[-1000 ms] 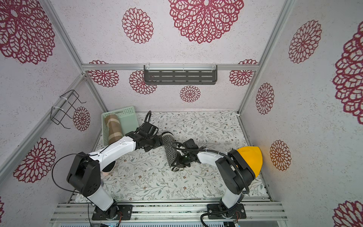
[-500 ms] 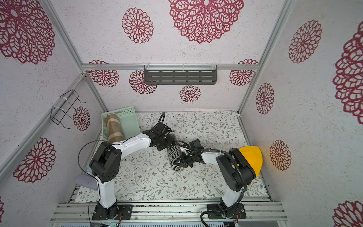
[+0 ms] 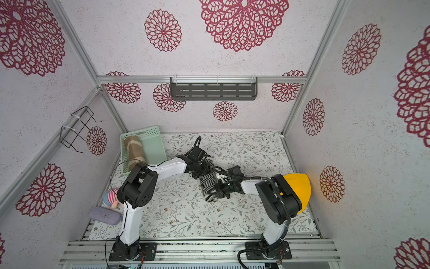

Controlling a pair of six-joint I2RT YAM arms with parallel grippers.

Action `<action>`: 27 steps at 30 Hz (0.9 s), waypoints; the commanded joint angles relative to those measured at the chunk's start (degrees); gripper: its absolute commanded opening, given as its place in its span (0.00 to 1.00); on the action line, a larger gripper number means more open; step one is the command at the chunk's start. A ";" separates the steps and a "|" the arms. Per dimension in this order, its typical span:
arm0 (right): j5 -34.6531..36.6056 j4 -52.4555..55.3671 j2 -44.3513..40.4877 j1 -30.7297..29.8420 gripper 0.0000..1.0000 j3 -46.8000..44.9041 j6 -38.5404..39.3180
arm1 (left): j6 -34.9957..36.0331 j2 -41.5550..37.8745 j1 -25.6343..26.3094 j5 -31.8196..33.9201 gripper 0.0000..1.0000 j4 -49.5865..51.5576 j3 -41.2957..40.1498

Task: Roll up the scarf and place it into the basket
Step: Pick up the scarf at the center of the board.

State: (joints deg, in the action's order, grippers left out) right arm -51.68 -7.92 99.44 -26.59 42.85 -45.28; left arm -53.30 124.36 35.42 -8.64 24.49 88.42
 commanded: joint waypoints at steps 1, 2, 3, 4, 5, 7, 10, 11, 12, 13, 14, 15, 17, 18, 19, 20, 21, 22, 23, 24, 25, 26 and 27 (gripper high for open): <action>1.29 1.29 0.86 0.69 0.14 -0.93 -1.55 | -1.33 4.84 -0.18 1.65 0.50 1.71 -0.36; 1.24 1.20 0.75 0.70 0.15 -0.93 -1.65 | -1.58 5.26 -0.17 1.67 0.44 1.70 -0.42; 1.28 1.14 0.59 0.74 0.15 -0.84 -1.73 | -1.78 5.60 -0.11 1.81 0.34 1.57 -0.51; 1.31 1.17 0.44 0.83 0.16 -0.76 -1.66 | -1.89 5.93 0.07 2.07 0.25 1.61 -0.45; 1.32 1.35 0.28 0.85 0.18 -0.63 -1.36 | -2.03 6.05 0.09 2.43 0.14 1.77 -0.44; 2.32 3.09 -0.36 0.88 0.26 -0.30 0.36 | -1.94 5.48 0.06 2.91 0.00 2.05 -0.45; 7.11 9.12 -3.06 0.86 0.48 0.47 5.65 | 1.13 2.45 -0.33 4.42 0.00 3.07 0.05; 9.48 11.10 -4.71 0.90 0.54 0.70 7.37 | 2.83 0.97 -0.64 5.24 0.00 4.04 0.63; 11.59 12.46 -6.63 0.99 0.59 0.71 8.71 | 4.57 -0.51 -1.07 5.65 0.00 4.90 1.24; 13.08 13.16 -8.44 0.94 0.63 0.74 9.48 | 6.06 -1.84 -1.58 5.42 0.00 5.53 1.81; 14.57 13.64 -10.69 1.15 0.66 0.61 10.12 | 7.85 -3.27 -2.26 4.47 0.00 5.95 2.41; 16.07 13.85 -12.96 1.24 0.70 0.48 10.47 | 9.25 -4.62 -3.01 3.43 0.00 6.45 2.99; 19.37 14.67 -17.04 1.59 0.76 0.47 11.08 | 11.99 -6.84 -4.33 1.63 0.00 7.30 3.80; 21.45 15.21 -19.03 1.71 0.80 0.58 11.34 | 13.29 -7.81 -5.01 0.67 0.00 8.02 4.30; 23.06 15.67 -20.77 1.90 0.84 0.50 11.60 | 14.36 -8.41 -5.49 -0.19 0.00 8.84 4.89; 24.74 15.98 -22.64 2.22 0.95 0.46 11.66 | 15.42 -8.85 -6.10 -1.44 0.00 9.90 5.69; 26.06 16.17 -24.13 2.47 0.99 0.36 11.76 | 16.16 -9.24 -6.55 -2.33 0.00 10.69 6.30; 27.70 16.42 -25.82 2.81 0.99 0.29 11.88 | 16.82 -9.60 -7.13 -2.97 0.00 11.54 7.07; 29.22 16.58 -27.41 3.07 0.99 0.24 12.03 | 17.49 -10.02 -7.58 -3.30 0.00 12.48 7.71; 30.50 16.69 -28.73 3.13 0.99 0.27 12.28 | 17.91 -10.43 -7.96 -3.42 0.00 13.24 8.28; 32.25 17.08 -30.19 3.19 0.99 0.32 12.75 | 18.34 -10.79 -8.47 -3.38 0.00 14.29 8.90; 34.06 17.64 -31.64 3.22 0.99 0.49 13.24 | 18.75 -11.22 -9.09 -3.40 0.00 15.19 9.55; 35.85 18.42 -33.01 3.22 0.99 0.68 13.83 | 19.11 -11.24 -9.74 -3.46 0.00 16.01 10.08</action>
State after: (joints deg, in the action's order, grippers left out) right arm -23.59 7.88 69.84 -23.75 42.92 -34.11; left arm -37.78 115.50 26.35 -10.20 36.64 96.60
